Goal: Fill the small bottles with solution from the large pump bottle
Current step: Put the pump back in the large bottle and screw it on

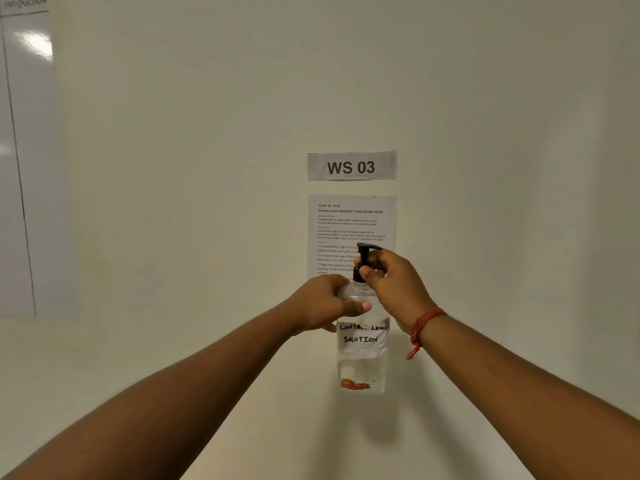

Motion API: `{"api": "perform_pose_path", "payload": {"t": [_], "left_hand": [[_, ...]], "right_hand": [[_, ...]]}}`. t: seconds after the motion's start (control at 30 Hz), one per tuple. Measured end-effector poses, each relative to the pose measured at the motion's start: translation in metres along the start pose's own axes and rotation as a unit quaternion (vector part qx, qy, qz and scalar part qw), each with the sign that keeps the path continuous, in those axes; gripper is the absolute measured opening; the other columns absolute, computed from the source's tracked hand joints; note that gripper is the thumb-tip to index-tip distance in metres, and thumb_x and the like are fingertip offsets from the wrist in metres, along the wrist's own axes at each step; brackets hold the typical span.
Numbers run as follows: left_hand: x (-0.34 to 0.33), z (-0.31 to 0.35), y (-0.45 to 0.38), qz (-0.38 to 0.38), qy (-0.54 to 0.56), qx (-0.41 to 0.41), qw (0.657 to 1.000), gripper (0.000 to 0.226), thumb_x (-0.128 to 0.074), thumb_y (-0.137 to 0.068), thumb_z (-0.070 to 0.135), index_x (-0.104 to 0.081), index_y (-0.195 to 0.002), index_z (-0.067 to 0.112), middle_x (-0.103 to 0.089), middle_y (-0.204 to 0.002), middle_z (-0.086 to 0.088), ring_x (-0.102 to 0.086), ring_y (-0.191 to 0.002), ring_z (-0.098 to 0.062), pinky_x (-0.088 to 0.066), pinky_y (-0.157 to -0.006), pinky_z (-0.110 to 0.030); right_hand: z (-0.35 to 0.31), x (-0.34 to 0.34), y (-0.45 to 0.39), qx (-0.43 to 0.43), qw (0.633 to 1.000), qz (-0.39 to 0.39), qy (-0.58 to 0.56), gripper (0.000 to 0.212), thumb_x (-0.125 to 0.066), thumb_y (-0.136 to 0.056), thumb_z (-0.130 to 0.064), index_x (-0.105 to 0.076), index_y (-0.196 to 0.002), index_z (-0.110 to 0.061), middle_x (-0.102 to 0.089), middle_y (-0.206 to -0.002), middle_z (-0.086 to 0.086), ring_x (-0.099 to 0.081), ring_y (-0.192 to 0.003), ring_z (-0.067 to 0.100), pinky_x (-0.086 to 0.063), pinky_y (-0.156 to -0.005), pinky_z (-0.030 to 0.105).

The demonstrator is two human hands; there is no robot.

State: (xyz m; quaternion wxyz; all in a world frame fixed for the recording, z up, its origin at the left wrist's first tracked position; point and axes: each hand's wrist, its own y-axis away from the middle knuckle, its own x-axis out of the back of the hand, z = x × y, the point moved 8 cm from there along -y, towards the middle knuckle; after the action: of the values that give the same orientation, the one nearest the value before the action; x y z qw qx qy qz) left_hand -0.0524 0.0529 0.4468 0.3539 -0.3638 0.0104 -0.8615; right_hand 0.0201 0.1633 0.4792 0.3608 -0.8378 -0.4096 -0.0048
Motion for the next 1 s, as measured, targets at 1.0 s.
{"api": "perform_pose_path", "payload": {"t": [1.0], "left_hand": [[-0.121, -0.174, 0.046, -0.077, 0.026, 0.126, 0.989, 0.052, -0.080, -0.086, 0.028, -0.057, -0.131, 0.016, -0.066, -0.120, -0.003, -0.066, -0.108, -0.023, -0.061, -0.089, -0.051]], "right_hand": [[0.201, -0.073, 0.142, -0.139, 0.984, -0.115, 0.000, 0.035, -0.060, -0.097, -0.027, -0.060, -0.130, -0.019, -0.064, -0.128, -0.002, -0.059, -0.120, 0.016, -0.051, -0.100, 0.038]]}}
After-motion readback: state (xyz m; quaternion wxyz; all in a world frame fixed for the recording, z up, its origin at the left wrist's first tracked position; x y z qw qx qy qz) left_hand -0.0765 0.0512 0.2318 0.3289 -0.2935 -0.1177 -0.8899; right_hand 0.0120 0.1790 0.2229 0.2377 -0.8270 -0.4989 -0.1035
